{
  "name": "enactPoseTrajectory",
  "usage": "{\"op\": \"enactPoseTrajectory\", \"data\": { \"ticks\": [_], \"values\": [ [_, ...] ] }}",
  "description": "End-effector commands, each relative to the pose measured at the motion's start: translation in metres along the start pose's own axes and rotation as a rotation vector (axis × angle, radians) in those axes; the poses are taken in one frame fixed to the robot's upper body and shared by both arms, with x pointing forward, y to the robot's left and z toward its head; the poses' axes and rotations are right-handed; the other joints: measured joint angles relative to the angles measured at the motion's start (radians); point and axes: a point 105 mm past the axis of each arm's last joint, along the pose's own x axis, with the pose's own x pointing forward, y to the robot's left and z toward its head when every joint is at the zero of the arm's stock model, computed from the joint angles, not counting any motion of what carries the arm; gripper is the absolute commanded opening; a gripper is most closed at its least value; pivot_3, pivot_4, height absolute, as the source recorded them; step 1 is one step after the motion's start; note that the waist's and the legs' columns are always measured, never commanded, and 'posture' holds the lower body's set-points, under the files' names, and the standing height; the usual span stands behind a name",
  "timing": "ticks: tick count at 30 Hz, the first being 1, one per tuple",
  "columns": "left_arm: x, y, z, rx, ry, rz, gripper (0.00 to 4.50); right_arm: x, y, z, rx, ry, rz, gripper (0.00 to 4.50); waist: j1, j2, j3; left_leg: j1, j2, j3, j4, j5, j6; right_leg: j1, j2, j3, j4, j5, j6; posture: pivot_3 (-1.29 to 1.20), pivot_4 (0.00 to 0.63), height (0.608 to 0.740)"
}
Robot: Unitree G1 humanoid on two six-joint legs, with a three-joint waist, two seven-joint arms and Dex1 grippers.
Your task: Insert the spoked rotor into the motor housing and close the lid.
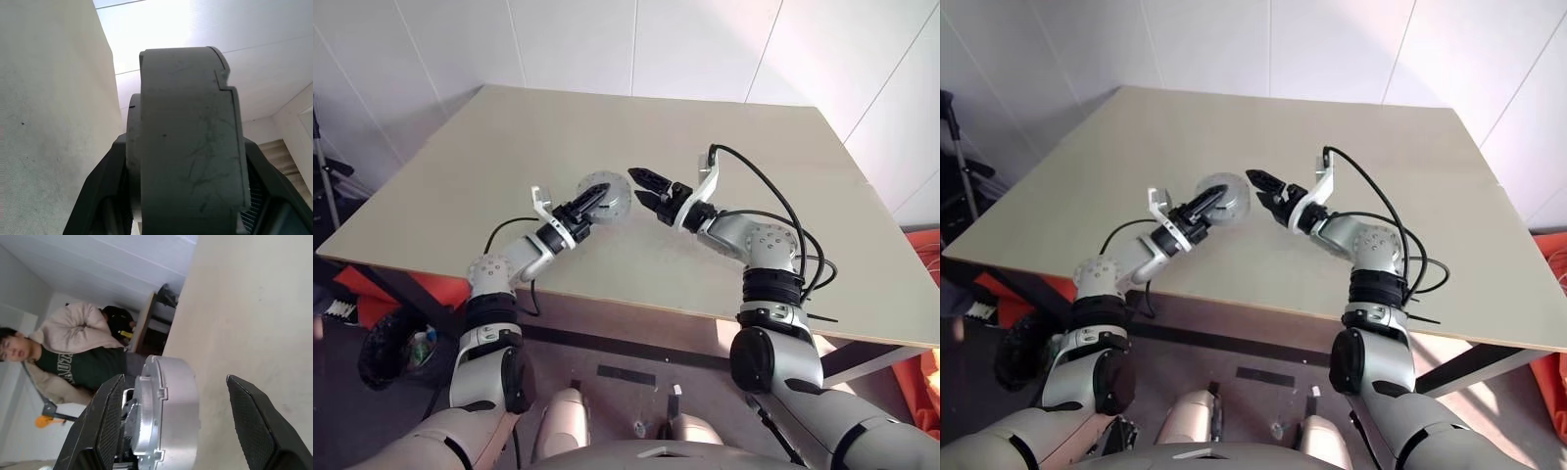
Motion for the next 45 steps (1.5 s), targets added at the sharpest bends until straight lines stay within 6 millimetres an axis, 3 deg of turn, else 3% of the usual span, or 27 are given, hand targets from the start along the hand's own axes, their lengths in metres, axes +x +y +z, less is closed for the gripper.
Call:
{"op": "enactPoseTrajectory", "data": {
  "ticks": [1, 8, 12, 26, 42, 45],
  "values": [
    [0.002, -0.02, 0.02, 0.138, -0.079, -0.033, 2.11, -0.004, -0.002, 0.011, -0.098, -0.038, -0.023, 3.8, 0.0, 0.0, 0.0, 0.0, 0.0, 0.0, 0.0, 0.0, 0.0, 0.0, 0.0, 0.0, 0.0, 0.0, 0.0, 0.0, 0.0, 0.74],
    [-0.016, -0.025, 0.062, 0.288, -0.308, 0.014, 2.11, -0.022, -0.001, 0.021, -0.164, -0.043, 0.026, 3.8, 0.001, 0.0, 0.0, 0.0, 0.0, -0.001, 0.0, 0.0, 0.0, 0.0, 0.0, 0.0, 0.0, 0.0, 0.0, 0.0, 0.0, 0.74],
    [-0.032, -0.011, 0.079, 0.294, -0.405, 0.112, 2.11, -0.028, -0.006, 0.029, -0.164, -0.066, 0.007, 3.8, 0.0, 0.0, 0.0, 0.0, 0.0, -0.001, 0.001, 0.0, 0.0, 0.001, 0.0, 0.0, 0.0, 0.0, 0.0, 0.0, 0.0, 0.74],
    [-0.077, 0.053, 0.079, 0.208, -0.499, 0.456, 2.11, -0.025, -0.012, 0.025, -0.139, -0.06, -0.022, 3.8, 0.0, -0.001, 0.0, 0.0, 0.001, -0.001, 0.004, -0.001, 0.001, 0.002, 0.0, 0.0, 0.0, 0.002, 0.001, 0.0, 0.0, 0.74],
    [-0.089, 0.066, 0.084, 0.173, -0.554, 0.551, 2.11, -0.023, -0.013, 0.023, -0.13, -0.052, -0.03, 3.8, -0.003, -0.001, 0.0, 0.004, 0.001, -0.001, 0.005, 0.0, -0.001, 0.004, 0.0, 0.002, 0.001, 0.005, -0.001, 0.0, 0.0, 0.74],
    [-0.091, 0.065, 0.085, 0.175, -0.566, 0.535, 3.09, -0.022, -0.013, 0.023, -0.131, -0.05, -0.032, 3.82, -0.003, -0.001, 0.0, 0.004, 0.001, 0.0, 0.004, 0.0, -0.001, 0.004, 0.0, 0.002, 0.001, 0.005, -0.001, 0.0, 0.0, 0.74]
  ]
}}
